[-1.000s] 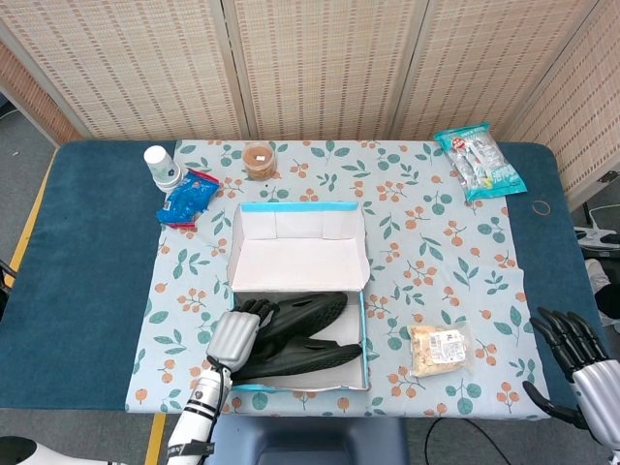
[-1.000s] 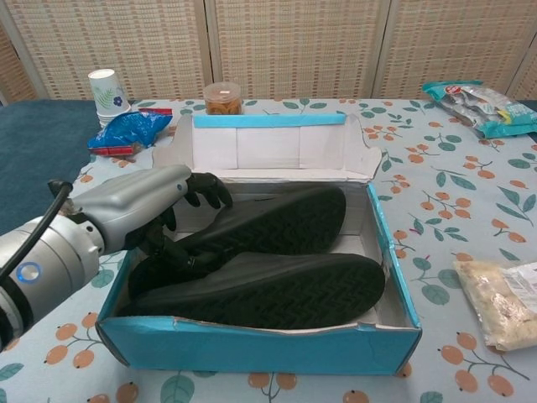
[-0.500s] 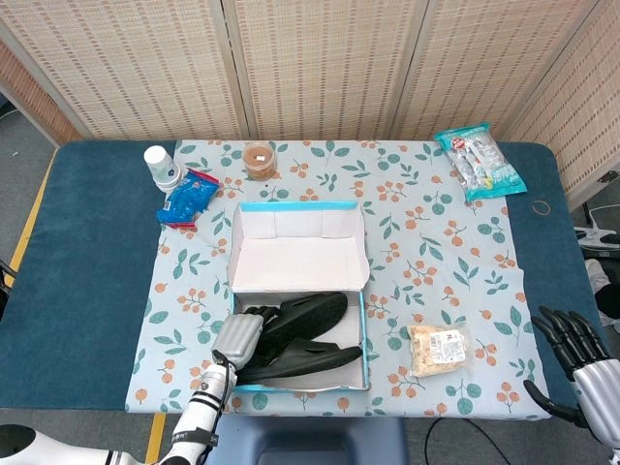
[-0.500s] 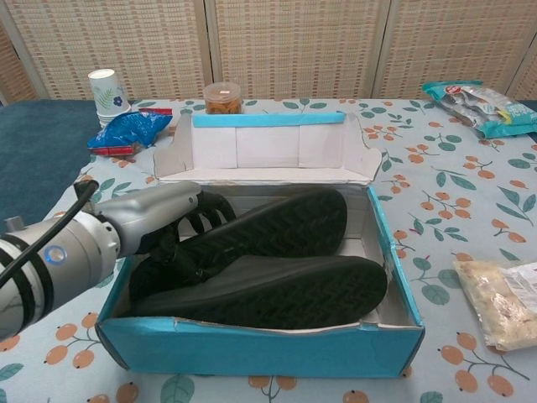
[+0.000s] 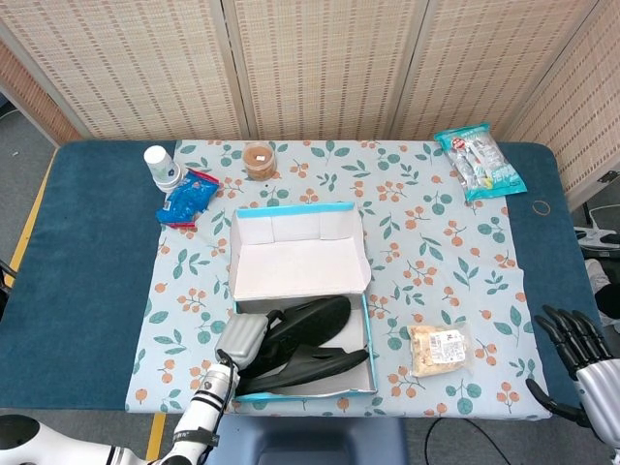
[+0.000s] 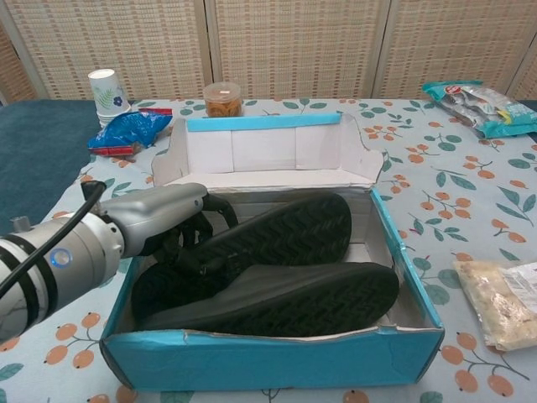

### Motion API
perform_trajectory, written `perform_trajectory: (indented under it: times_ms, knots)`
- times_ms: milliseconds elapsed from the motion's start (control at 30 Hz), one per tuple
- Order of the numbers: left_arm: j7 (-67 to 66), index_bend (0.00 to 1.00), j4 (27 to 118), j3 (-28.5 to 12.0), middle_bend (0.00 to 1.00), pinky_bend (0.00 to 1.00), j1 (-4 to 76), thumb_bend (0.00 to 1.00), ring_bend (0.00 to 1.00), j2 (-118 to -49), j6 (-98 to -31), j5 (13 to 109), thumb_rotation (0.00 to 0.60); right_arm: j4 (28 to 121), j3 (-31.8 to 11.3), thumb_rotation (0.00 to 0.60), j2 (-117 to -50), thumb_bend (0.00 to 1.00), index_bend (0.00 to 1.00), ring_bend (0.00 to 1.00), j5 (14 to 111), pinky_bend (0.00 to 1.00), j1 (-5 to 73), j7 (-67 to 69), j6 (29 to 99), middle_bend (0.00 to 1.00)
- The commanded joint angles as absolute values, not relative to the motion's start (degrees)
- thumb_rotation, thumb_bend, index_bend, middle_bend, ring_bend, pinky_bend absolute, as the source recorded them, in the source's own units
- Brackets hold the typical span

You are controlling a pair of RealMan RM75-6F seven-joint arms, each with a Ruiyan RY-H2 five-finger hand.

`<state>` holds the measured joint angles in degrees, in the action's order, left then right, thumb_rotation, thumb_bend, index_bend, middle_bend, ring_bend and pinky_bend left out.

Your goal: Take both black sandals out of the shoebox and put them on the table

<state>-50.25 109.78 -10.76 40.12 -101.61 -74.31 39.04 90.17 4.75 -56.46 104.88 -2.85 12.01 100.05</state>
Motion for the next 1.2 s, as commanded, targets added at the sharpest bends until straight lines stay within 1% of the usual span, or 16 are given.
perform_trajectory:
  times_ms: [33,67,167,300,533,667,800,933,1033,1200]
  knots:
    - [-49.5,0.88,108.9,-10.5,0.78,0.55,40.3,0.63,0.56,-102.1,-75.1,39.7,0.6,90.1,4.7,0.556,-56.5,0.2,0.0,0.0,104.8,0.0,-2.9,12.2,100.2,0.0]
    - [-49.3,0.91,108.6,-10.4,0.82,0.57,40.2,0.66,0.58,-102.3,-75.4,40.2,0.6,90.1,4.7,0.556,-56.5,0.2,0.0,0.0,104.8,0.0,-2.9,12.2,100.2,0.0]
    - [-48.7,0.96,107.5,-9.4,0.87,0.59,40.3,0.7,0.61,-102.7,-75.9,42.8,0.6,90.1,4.7,0.556,-56.5,0.2,0.0,0.0,104.8,0.0,-2.9,12.2,100.2,0.0]
    - [-45.8,0.97,106.5,-7.8,0.88,0.61,40.0,0.72,0.62,-102.5,-75.2,48.1,0.6,90.2,4.7,0.556,-56.5,0.2,0.0,0.0,104.7,0.0,-2.9,12.2,99.9,0.0]
    - [-38.1,0.98,103.2,-4.3,0.89,0.61,39.3,0.72,0.63,-101.6,-73.4,61.5,0.6,90.3,4.6,0.555,-56.4,0.2,0.0,0.0,104.6,0.0,-2.9,12.1,99.9,0.0]
    - [-33.5,0.98,100.9,-3.6,0.9,0.61,38.2,0.72,0.63,-101.4,-74.8,68.2,0.6,90.3,4.6,0.554,-56.4,0.2,0.0,0.0,104.5,0.0,-3.0,12.3,100.0,0.0]
    - [-30.1,0.98,100.9,-3.8,0.9,0.62,37.5,0.72,0.63,-100.0,-75.8,72.6,0.6,90.2,4.4,0.556,-56.4,0.2,0.0,0.0,104.4,0.0,-3.0,12.6,100.1,0.0]
    - [-27.9,0.98,101.9,-5.3,0.91,0.62,37.0,0.72,0.64,-98.3,-77.3,76.2,0.6,90.2,4.5,0.556,-56.5,0.2,0.0,0.0,104.6,0.0,-2.9,12.2,99.8,0.0]
    - [-26.1,0.98,102.7,-6.6,0.91,0.62,36.6,0.72,0.64,-96.0,-78.5,78.6,0.6,90.3,4.6,0.555,-56.5,0.2,0.0,0.0,104.9,0.0,-2.9,11.8,99.7,0.0]
    - [-20.7,0.98,105.1,-8.0,0.91,0.62,34.6,0.72,0.64,-90.0,-81.7,83.2,0.6,90.5,4.6,0.556,-56.6,0.2,0.0,0.0,104.7,0.0,-3.0,11.3,99.7,0.0]
